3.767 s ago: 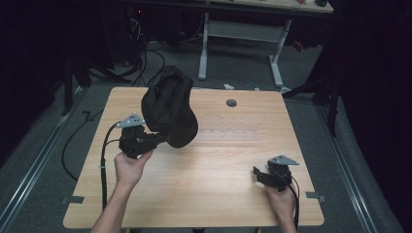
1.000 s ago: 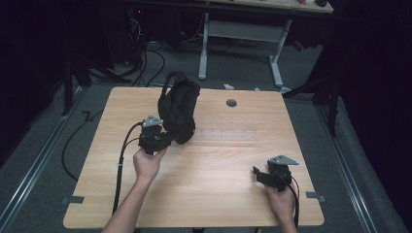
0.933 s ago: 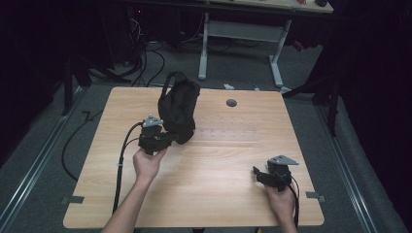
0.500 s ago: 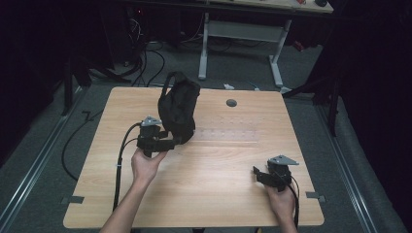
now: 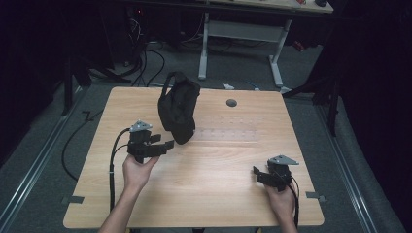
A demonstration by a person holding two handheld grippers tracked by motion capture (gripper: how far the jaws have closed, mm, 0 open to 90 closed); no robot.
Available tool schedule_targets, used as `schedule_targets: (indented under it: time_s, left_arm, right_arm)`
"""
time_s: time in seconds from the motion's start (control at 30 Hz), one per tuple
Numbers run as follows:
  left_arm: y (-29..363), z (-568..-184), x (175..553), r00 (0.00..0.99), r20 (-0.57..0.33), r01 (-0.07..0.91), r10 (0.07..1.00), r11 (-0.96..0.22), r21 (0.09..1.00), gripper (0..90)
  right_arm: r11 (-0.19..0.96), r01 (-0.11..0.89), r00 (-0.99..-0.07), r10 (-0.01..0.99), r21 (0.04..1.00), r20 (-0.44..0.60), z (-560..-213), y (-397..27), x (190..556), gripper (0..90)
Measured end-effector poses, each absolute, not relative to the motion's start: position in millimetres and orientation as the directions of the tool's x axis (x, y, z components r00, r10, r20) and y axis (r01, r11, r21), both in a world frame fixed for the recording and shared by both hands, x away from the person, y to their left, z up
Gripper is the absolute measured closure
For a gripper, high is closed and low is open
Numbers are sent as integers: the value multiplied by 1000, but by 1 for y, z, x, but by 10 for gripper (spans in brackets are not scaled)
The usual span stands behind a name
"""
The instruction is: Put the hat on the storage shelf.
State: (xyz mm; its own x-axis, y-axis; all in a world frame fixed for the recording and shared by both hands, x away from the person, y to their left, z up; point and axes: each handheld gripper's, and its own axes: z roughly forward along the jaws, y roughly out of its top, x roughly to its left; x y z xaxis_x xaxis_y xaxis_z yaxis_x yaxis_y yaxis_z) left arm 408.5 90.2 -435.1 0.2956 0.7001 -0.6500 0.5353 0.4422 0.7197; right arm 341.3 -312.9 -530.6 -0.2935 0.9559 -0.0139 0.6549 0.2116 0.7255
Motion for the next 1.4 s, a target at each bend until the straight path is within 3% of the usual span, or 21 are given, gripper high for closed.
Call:
schedule_targets:
  time_s: [0.67, 1.07, 1.4]
  left_arm:
    - [98, -438, 381, 298, -658, 529, 691, 454, 717, 335]
    - [95, -459, 359, 280, -644, 564, 712, 421, 710, 318]
    - [90, -482, 359, 249, -621, 598, 744, 386, 702, 357]
  right_arm:
    - [185, 657, -295, 955, 731, 24, -530, -316, 342, 336]
    - [187, 657, -295, 955, 731, 21, -530, -316, 342, 336]
    - [188, 657, -294, 956, 730, 19, -530, -316, 342, 336]
